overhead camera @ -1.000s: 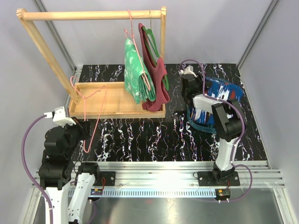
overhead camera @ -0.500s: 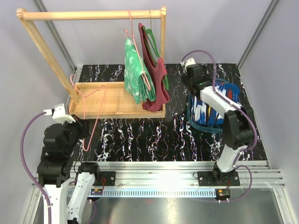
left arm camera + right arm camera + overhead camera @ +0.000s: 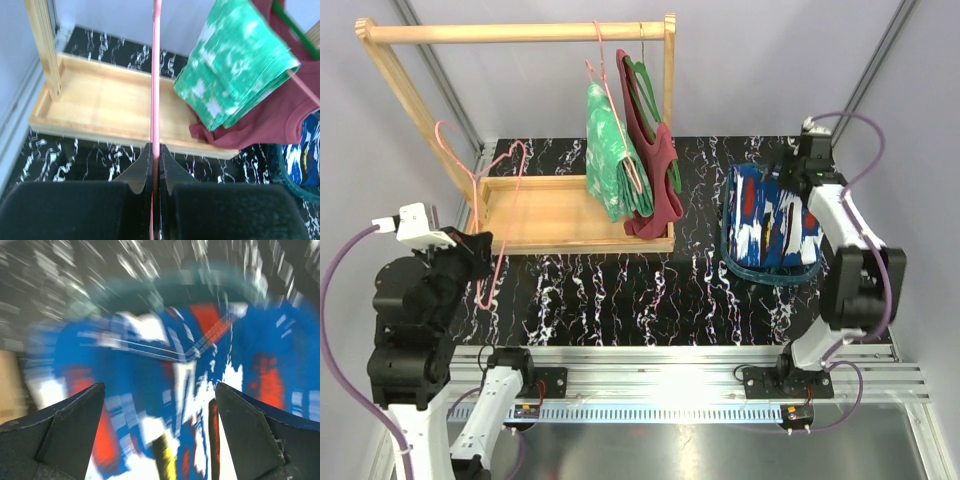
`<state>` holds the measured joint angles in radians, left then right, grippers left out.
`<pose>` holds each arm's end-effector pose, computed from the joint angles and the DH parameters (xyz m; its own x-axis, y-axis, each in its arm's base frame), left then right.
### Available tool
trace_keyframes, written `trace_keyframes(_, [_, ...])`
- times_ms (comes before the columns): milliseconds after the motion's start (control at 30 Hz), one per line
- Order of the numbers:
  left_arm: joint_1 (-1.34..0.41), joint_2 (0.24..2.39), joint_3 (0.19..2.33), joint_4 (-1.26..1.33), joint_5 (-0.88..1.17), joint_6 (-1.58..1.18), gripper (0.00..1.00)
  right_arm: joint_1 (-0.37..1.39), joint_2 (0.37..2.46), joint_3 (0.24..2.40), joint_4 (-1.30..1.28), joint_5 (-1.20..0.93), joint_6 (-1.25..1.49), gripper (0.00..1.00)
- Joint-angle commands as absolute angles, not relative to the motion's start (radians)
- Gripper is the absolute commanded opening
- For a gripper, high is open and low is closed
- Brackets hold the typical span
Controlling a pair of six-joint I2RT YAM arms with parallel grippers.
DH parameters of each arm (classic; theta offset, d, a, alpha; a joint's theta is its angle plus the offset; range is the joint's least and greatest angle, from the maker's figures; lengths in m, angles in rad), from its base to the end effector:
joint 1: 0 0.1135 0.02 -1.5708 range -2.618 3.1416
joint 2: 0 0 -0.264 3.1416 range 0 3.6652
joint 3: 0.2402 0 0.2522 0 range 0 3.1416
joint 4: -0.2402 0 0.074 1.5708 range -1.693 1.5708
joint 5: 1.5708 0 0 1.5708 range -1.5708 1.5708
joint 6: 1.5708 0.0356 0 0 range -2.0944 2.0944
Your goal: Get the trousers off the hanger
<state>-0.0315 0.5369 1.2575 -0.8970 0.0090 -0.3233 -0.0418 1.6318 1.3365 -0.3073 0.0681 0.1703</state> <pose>0.0455 -0.0018 0.4360 -0.1791 -0.3122 -0.9330 -0.0175 0.9492 -0.3143 0.3777 -0.0182 0.3010 -0.5415 0.1919 -0.8185 0.1923 0.9761 0.1016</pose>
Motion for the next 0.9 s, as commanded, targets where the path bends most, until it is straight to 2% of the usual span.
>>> trace_keyframes(0, [-0.035,0.572,1.344,-0.844,0.035,-0.261,0.0,-0.057,1.802,1.357,-0.365,0.121,0.23,0.99])
trace_keyframes(200, [-0.04,0.649,1.433,-0.858,0.12,-0.181,0.0,-0.057,2.001,1.466,-0.397,0.052,0.21,0.99])
trace_keyframes(333, [-0.07,0.672,1.43,-0.853,0.083,-0.132,0.0,-0.057,1.982,1.513,-0.469,0.044,0.216,0.99])
trace_keyframes(533, [-0.152,0.767,1.473,-0.865,-0.087,-0.069,0.0,-0.046,1.646,1.5,-0.587,0.042,0.278,0.99])
trace_keyframes(667, [-0.199,0.818,1.503,-0.822,-0.15,-0.028,0.0,-0.019,1.395,1.456,-0.649,-0.083,0.261,0.99])
trace_keyframes(867, [-0.219,0.851,1.543,-0.738,-0.186,-0.008,0.0,-0.005,1.137,1.352,-0.653,-0.251,0.255,0.99])
